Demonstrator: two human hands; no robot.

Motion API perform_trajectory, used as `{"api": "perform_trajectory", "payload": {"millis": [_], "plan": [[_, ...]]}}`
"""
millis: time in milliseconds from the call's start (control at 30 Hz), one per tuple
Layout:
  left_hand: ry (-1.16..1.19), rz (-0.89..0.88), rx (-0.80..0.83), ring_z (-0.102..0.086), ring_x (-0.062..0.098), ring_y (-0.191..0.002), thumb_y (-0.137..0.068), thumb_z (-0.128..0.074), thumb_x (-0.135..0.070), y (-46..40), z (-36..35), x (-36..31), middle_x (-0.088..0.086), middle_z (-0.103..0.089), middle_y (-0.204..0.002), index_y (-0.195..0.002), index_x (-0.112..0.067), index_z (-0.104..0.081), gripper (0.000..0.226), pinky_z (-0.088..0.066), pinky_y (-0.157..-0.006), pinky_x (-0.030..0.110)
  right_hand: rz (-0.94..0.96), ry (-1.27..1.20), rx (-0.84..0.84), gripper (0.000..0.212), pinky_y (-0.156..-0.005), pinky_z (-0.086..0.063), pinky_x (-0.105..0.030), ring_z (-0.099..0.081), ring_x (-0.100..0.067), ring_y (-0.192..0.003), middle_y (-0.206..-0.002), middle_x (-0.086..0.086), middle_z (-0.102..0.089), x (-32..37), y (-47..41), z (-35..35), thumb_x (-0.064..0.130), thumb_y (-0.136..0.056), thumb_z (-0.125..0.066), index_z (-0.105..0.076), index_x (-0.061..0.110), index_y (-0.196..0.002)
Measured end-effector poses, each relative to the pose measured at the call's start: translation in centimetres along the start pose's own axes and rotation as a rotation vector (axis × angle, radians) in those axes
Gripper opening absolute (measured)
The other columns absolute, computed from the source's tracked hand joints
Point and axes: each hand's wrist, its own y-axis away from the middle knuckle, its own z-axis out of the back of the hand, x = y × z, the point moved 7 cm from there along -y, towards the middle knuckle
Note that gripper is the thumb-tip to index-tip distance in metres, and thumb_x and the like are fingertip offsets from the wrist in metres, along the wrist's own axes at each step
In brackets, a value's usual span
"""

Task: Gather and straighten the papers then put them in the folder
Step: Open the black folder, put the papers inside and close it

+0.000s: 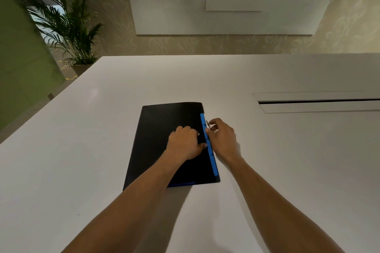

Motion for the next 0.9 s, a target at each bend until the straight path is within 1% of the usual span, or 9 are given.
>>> {"api": "perform_trajectory", "payload": {"millis": [100,167,267,333,400,433,500,600,900], "plan": [[0.058,-0.091,-0.076,-0.053,0.019,-0.103,-0.092,-0.049,-0.051,0.2,-0.8,1.1,0.000,-0.059,-0.107,-0.109,-0.023,-0.066,0.036,-0.043,-0.090,0.039,0.146,0.109,0.049,0.029,-0.087,-0.045,-0.025,-0.059,-0.016,-0.109,-0.121,0.000,-0.065,0.3,0.5,-1.0,0.031,-0.097,-0.057,-0.061,0.021,-0.124],[0.113,-0.148,-0.135,-0.055,0.016,-0.101,-0.092,-0.049,-0.047,0.3,-1.2,1.7,-0.003,-0.060,-0.108,-0.112,-0.026,-0.066,0.034,-0.044,-0.091,0.037,0.187,0.212,0.050,0.031,-0.095,-0.046,-0.030,-0.059,-0.018,-0.114,-0.125,0.000,-0.066,0.4,0.7,-1.5,0.030,-0.099,-0.053,-0.063,0.021,-0.126],[0.212,-0.191,-0.183,-0.058,0.015,-0.102,-0.093,-0.051,-0.042,0.7,-1.7,2.1,-0.001,-0.062,-0.112,-0.115,-0.020,-0.063,0.033,-0.046,-0.094,0.034,0.224,0.379,0.054,0.034,-0.102,-0.045,-0.038,-0.058,-0.022,-0.118,-0.132,-0.003,-0.064,0.6,1.2,-2.3,0.028,-0.101,-0.048,-0.059,0.022,-0.133],[0.240,-0.189,-0.186,-0.055,0.018,-0.116,-0.094,-0.051,-0.038,0.7,-2.0,2.0,0.005,-0.058,-0.128,-0.124,-0.016,-0.056,0.038,-0.041,-0.104,0.033,0.238,0.455,0.062,0.038,-0.102,-0.043,-0.039,-0.056,-0.024,-0.121,-0.135,-0.004,-0.061,0.7,1.5,-2.7,0.026,-0.100,-0.048,-0.055,0.023,-0.138],[0.257,-0.157,-0.170,-0.045,0.020,-0.131,-0.096,-0.050,-0.037,0.8,-2.3,2.1,0.009,-0.046,-0.144,-0.135,-0.011,-0.048,0.047,-0.031,-0.112,0.034,0.248,0.502,0.067,0.040,-0.103,-0.041,-0.039,-0.054,-0.025,-0.122,-0.138,-0.004,-0.058,0.7,1.8,-2.8,0.025,-0.099,-0.048,-0.053,0.025,-0.139],[0.270,-0.139,-0.157,-0.040,0.021,-0.136,-0.097,-0.049,-0.037,0.8,-2.4,2.2,0.009,-0.042,-0.148,-0.139,-0.010,-0.044,0.051,-0.028,-0.114,0.035,0.254,0.515,0.066,0.040,-0.104,-0.041,-0.040,-0.054,-0.025,-0.123,-0.138,-0.004,-0.058,0.7,1.8,-2.8,0.025,-0.099,-0.048,-0.054,0.025,-0.139],[0.256,-0.148,-0.133,-0.036,0.020,-0.139,-0.099,-0.046,-0.037,0.8,-2.6,2.1,0.008,-0.039,-0.151,-0.143,-0.012,-0.039,0.052,-0.023,-0.116,0.036,0.256,0.534,0.066,0.039,-0.105,-0.039,-0.040,-0.053,-0.025,-0.124,-0.139,-0.005,-0.057,0.7,1.9,-2.8,0.025,-0.099,-0.048,-0.054,0.025,-0.138],[0.198,-0.198,-0.107,-0.032,0.018,-0.142,-0.101,-0.038,-0.036,0.8,-2.7,1.7,0.003,-0.038,-0.153,-0.145,-0.017,-0.038,0.048,-0.019,-0.118,0.039,0.260,0.568,0.092,0.039,-0.107,-0.038,-0.040,-0.051,-0.025,-0.126,-0.142,-0.005,-0.054,0.8,2.0,-2.9,0.025,-0.099,-0.047,-0.052,0.025,-0.138],[0.160,-0.187,-0.048,-0.026,0.018,-0.145,-0.102,-0.034,-0.039,0.2,-3.1,1.7,0.001,-0.036,-0.154,-0.146,-0.019,-0.038,0.048,-0.015,-0.120,0.041,0.276,0.704,0.163,0.041,-0.106,-0.038,-0.042,-0.048,-0.026,-0.126,-0.141,-0.008,-0.050,1.5,1.8,-3.2,0.026,-0.101,-0.046,-0.044,0.021,-0.141]]}}
